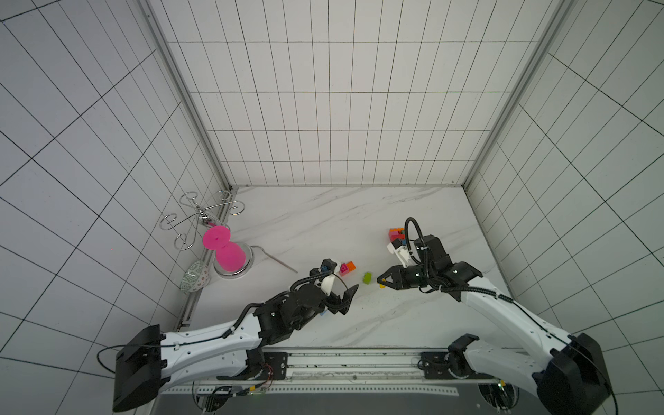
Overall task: Assemble the letter p with lego
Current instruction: Pick up the lego brick from the center of the board, then assemble the lego brick with the lego brick.
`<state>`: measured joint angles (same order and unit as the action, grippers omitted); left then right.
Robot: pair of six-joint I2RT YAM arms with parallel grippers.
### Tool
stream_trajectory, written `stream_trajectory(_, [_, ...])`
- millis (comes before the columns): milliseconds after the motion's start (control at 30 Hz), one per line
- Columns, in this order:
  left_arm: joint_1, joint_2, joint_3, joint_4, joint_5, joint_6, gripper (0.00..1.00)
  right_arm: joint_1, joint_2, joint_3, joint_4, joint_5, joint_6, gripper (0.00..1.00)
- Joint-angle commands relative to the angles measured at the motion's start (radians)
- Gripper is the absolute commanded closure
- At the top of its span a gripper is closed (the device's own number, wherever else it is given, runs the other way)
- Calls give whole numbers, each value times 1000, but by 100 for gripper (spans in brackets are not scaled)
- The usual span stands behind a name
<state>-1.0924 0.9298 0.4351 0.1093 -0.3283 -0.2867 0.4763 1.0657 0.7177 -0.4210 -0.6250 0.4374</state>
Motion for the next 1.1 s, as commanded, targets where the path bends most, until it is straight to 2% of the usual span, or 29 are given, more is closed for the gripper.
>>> stream_trajectory(0, [89,6,-13,22,53,-61,2,-50,-45,-32,-43,70,-40,100])
stream_trajectory(167, [320,36,-43,42,272,-168,2,-124,-113,-41,-57,141,-53,100])
stream_trajectory(367, [458,60,-59,32,340,-235,2,-187,-137,-9,-63,185,-86,100])
stream_trajectory(533, [498,60,-71,27,341,-261,2,-191,-57,21,8,175,-148,100])
stream_trajectory(733, [512,65,-73,24,330,-269,2,-177,146,109,73,141,-185,100])
stream_trajectory(1067, [518,74,-69,18,325,-269,2,18,469,327,67,273,-279,100])
